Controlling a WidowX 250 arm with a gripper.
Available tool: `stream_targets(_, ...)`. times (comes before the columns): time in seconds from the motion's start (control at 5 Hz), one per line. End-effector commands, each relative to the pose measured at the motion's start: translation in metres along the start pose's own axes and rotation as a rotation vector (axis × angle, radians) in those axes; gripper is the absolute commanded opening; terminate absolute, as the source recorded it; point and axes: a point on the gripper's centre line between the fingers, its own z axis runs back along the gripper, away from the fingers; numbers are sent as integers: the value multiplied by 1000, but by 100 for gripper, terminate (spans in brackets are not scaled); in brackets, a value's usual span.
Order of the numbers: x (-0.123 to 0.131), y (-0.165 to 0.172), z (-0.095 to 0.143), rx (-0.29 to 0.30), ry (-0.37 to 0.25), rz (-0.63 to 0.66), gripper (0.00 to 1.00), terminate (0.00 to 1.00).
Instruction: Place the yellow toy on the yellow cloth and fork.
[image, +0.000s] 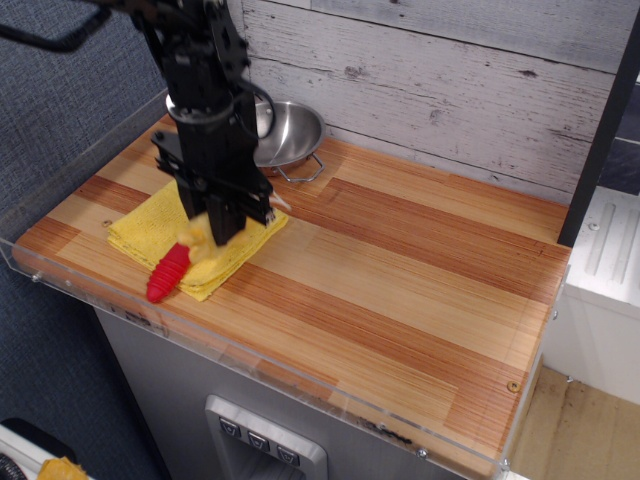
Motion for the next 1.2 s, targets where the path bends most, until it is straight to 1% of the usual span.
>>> stream_targets(0.0, 4, -2, -3, -1, -12, -38, 0, 0)
stream_targets(0.2, 4, -3, 0, -3, 0, -38, 100, 0)
stream_targets(0.6, 8, -6, 6, -5, 6, -45, 100, 0)
stream_targets(0.8, 9, -7, 8, 4, 10, -51, 100, 0)
stream_targets(1.0, 11, -7, 14, 13, -4, -67, 100, 0)
